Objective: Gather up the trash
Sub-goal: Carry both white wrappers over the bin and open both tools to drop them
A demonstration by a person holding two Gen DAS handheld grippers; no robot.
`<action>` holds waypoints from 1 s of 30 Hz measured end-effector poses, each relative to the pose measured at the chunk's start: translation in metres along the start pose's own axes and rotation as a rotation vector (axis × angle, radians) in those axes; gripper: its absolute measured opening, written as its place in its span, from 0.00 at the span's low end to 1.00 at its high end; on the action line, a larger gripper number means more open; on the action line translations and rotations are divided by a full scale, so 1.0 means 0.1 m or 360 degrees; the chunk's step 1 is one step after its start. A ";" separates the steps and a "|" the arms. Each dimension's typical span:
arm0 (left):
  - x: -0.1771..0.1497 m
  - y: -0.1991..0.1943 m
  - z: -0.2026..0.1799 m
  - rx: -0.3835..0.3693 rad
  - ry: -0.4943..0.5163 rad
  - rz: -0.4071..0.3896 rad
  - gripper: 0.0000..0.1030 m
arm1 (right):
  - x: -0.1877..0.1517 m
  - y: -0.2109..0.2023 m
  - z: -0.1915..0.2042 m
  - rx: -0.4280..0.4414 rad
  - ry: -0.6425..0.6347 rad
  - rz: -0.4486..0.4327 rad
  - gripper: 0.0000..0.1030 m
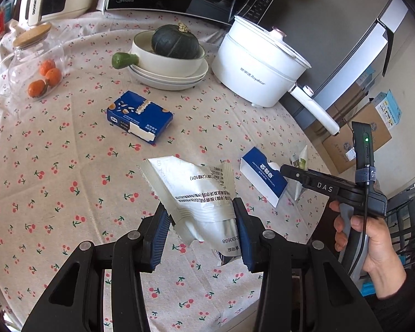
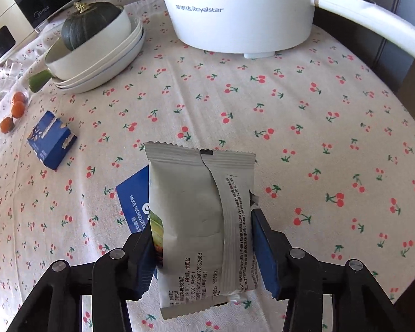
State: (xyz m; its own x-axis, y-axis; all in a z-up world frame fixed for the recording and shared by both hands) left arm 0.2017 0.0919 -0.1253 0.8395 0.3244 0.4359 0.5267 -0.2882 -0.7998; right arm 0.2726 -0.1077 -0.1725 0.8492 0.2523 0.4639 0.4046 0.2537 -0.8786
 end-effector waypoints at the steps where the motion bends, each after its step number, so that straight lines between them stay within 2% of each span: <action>1: -0.01 0.01 -0.02 0.0001 0.0009 0.0002 0.45 | 0.00 -0.06 -0.03 0.0008 0.0003 -0.0011 0.51; 8: -0.11 0.08 -0.28 -0.0018 0.0078 0.0027 0.45 | -0.13 -0.51 -0.36 -0.0013 0.0054 -0.0054 0.51; 16: -0.30 0.24 -0.83 -0.0074 0.0205 0.0067 0.45 | -0.56 -0.96 -0.98 -0.0099 0.0172 -0.0043 0.51; 23: -0.55 0.36 -1.57 -0.0199 0.0353 0.0093 0.45 | -0.97 -1.39 -1.53 -0.0116 0.0315 -0.0074 0.51; 30: -1.05 0.69 -2.49 -0.0343 0.0630 0.0208 0.45 | -1.51 -1.47 -2.06 -0.0200 0.0440 0.0026 0.51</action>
State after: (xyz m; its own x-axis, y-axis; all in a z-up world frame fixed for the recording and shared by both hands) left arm 0.1835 -0.1867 -0.1238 0.8652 -0.0835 0.4944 0.3935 -0.4981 -0.7727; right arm 0.1548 -0.3755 -0.1372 0.9092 -0.0129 0.4161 0.4141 0.1297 -0.9009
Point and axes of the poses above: each gripper's, at about its wrist camera, not at the fingertips, and y roughly the way its jaws point, z to its left, x to its top, the point moved 10 cm from there along y, roughly the way its jaws point, and after that the axes turned 7 degrees about -y, right-handed, at the moved point
